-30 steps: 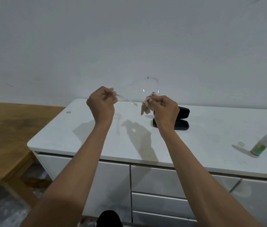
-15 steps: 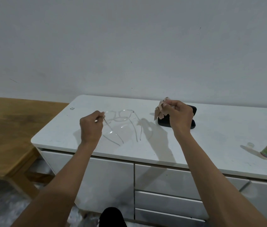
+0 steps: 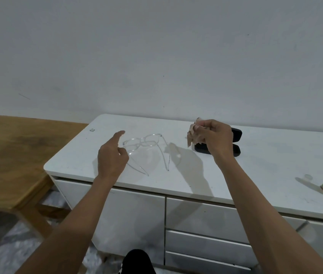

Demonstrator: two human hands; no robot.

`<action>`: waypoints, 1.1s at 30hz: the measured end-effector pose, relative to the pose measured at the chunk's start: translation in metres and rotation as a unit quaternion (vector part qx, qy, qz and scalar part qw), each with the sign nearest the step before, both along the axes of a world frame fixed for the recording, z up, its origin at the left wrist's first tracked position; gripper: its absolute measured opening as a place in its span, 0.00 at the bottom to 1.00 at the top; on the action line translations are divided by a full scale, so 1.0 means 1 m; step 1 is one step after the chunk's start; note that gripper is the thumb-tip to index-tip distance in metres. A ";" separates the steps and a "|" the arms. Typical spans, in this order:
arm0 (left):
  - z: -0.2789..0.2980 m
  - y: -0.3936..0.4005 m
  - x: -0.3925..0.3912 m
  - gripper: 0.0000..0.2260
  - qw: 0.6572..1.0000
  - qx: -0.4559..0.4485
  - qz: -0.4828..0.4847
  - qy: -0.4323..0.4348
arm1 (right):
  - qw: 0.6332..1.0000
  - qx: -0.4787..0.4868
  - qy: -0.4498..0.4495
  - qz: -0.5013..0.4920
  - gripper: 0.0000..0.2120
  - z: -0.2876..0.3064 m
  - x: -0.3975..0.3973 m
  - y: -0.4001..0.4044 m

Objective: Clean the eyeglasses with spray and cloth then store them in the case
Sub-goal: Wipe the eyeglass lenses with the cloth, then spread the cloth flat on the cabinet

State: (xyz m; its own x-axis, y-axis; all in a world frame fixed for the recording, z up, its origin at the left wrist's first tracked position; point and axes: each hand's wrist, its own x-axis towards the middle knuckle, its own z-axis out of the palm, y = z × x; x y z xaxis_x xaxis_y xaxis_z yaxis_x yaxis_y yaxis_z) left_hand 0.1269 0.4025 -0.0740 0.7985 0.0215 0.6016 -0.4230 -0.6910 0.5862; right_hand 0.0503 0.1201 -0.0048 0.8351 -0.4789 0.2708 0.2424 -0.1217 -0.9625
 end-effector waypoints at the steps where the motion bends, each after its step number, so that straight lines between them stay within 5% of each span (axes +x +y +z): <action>1: 0.007 -0.007 -0.005 0.25 1.000 -0.010 0.002 -0.023 | 1.000 -0.014 0.010 -0.006 0.01 0.004 0.000 -0.002; 5: 0.050 -0.064 -0.021 0.17 0.992 -0.030 -0.069 -0.100 | 0.999 -0.031 0.014 -0.012 0.02 0.020 -0.005 -0.011; 11: 0.106 -0.170 -0.048 0.07 0.952 -0.095 -0.277 0.091 | 0.995 -0.076 0.014 -0.057 0.03 0.046 -0.020 -0.035; 21: 0.118 -0.222 -0.056 0.05 0.920 -0.180 -0.270 0.218 | 0.990 -0.108 0.073 -0.060 0.03 0.051 -0.057 -0.084; 27: 0.139 -0.233 -0.055 0.05 0.891 -0.199 -0.282 0.294 | 0.922 -0.301 0.188 -0.155 0.15 0.060 -0.065 -0.094; 33: 0.155 -0.232 -0.056 0.03 0.837 -0.247 -0.333 0.357 | 0.971 -0.219 0.080 -0.056 0.06 0.084 -0.068 -0.097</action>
State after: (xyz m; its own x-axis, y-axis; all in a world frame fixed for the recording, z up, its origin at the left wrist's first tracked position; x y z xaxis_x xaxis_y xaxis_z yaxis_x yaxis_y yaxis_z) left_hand 0.0707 0.1705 0.0815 0.8847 -0.4659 0.0152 -0.0384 -0.0403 0.9984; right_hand -0.0179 0.0231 0.0787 0.8321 -0.4375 0.3409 0.0556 -0.5457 -0.8361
